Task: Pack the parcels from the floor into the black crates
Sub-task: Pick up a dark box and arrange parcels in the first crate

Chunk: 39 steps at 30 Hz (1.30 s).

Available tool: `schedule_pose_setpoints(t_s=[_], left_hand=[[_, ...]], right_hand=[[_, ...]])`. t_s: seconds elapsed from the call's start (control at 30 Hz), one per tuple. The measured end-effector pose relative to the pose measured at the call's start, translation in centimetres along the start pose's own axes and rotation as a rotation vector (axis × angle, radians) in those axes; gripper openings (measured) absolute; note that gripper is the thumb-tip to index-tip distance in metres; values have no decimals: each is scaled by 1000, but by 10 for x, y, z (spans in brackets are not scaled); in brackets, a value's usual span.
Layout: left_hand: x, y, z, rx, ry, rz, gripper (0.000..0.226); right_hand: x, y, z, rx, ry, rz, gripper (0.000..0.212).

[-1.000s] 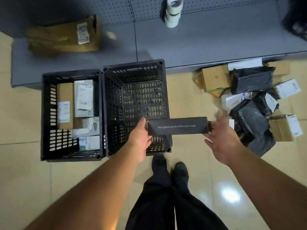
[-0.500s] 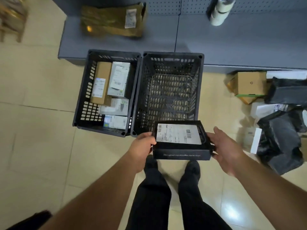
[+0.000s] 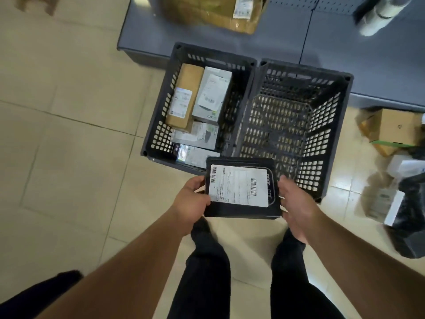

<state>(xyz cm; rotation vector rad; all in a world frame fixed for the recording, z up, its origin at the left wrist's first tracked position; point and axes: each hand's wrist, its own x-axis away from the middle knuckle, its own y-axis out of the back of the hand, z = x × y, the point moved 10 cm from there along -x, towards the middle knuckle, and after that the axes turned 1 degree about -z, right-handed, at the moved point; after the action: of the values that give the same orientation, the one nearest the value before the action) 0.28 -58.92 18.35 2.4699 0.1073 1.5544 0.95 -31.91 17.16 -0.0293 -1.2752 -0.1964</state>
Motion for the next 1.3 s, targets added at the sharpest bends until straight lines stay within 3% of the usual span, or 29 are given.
schedule_pose_setpoints(t_s=[0.17, 0.5, 0.57, 0.7, 0.8, 0.9, 1.07, 1.3], left_hand=[[-15, 75, -21, 12, -22, 16, 42], [-65, 144, -54, -4, -2, -62, 34], [-80, 149, -64, -30, -15, -79, 34], [-111, 150, -83, -99, -34, -80, 30], [-141, 151, -95, -146, -44, -93, 31], [-170, 155, -94, -186, -12, -97, 33], [-215, 160, -82, -244, 14, -75, 27], [-269, 161, -57, -366, 17, 10, 50]], right_hand=[[10, -76, 4, -14, -8, -10, 39], [-22, -168, 40, 36, -49, -28, 72], [-34, -177, 49, 60, -49, -7, 70], [-57, -192, 65, 97, 3, 15, 40], [-78, -204, 67, 110, -7, 21, 41], [-99, -215, 62, 106, -49, 4, 24], [-134, -236, 58, 144, -42, -45, 67], [-187, -265, 43, 194, -91, -111, 54]])
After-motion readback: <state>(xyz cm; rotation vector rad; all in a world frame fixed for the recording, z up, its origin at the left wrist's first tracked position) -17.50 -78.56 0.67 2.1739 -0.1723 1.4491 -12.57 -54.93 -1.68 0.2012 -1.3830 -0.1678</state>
